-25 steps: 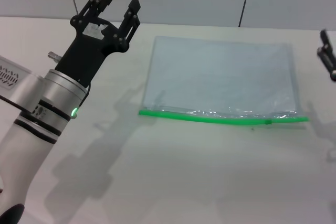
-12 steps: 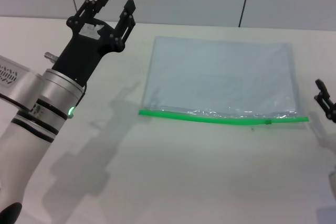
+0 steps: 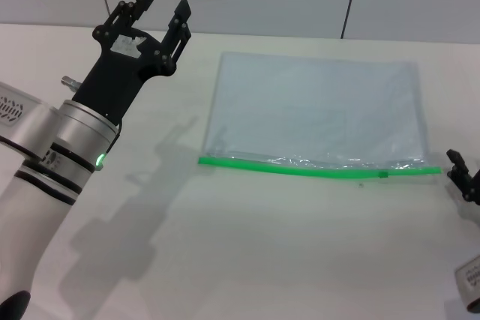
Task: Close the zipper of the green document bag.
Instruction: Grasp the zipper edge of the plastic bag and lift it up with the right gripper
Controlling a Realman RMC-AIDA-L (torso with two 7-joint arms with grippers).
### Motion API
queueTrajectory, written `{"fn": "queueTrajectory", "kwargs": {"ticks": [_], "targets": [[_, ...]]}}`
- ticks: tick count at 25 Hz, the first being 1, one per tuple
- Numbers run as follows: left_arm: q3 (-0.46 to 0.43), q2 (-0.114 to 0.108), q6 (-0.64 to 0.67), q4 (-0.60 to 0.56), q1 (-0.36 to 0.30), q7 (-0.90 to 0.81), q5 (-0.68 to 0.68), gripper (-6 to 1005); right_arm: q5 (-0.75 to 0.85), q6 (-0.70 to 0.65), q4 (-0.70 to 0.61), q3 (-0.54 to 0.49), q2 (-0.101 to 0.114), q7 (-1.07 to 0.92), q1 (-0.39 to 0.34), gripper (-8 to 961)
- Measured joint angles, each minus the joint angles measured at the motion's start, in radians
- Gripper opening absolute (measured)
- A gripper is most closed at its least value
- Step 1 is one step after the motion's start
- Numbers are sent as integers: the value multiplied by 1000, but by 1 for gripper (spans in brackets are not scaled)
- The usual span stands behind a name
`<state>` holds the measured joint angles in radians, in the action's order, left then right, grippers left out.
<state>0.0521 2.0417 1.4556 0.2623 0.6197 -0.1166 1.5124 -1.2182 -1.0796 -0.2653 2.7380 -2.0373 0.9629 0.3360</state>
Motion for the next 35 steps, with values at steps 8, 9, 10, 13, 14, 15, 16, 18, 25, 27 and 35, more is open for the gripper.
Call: {"fn": "queueTrajectory", "kwargs": {"ticks": [8,9,10,13,14,15,16,18,25,27,35], "targets": [[0,0,0,0,0,0,0,559,2,67,-45,2,-1,146,-4,725],[0,0,0,0,0,0,0,558,3,72,-49,2,-1,158,-4,724],[0,0,0,0,0,0,0,557,3,72,-51,2,-1,166,-4,722],[0,0,0,0,0,0,0,555,3,72,-58,2,-1,189,-4,717],[0,0,0,0,0,0,0,555,3,73,-61,2,-1,199,-4,715],[0,0,0,0,0,0,0,554,4,73,-66,2,-1,206,-3,714],[0,0,0,0,0,0,0,553,5,73,-72,4,-1,213,-3,712],[0,0,0,0,0,-1,0,552,7,73,-86,18,-1,229,1,709],[0,0,0,0,1,-4,0,547,8,95,-99,42,0,265,23,697],[0,0,0,0,2,-5,0,546,8,96,-106,48,1,280,34,694],[1,0,0,4,6,-3,0,540,9,133,-111,54,3,342,83,681]]}}
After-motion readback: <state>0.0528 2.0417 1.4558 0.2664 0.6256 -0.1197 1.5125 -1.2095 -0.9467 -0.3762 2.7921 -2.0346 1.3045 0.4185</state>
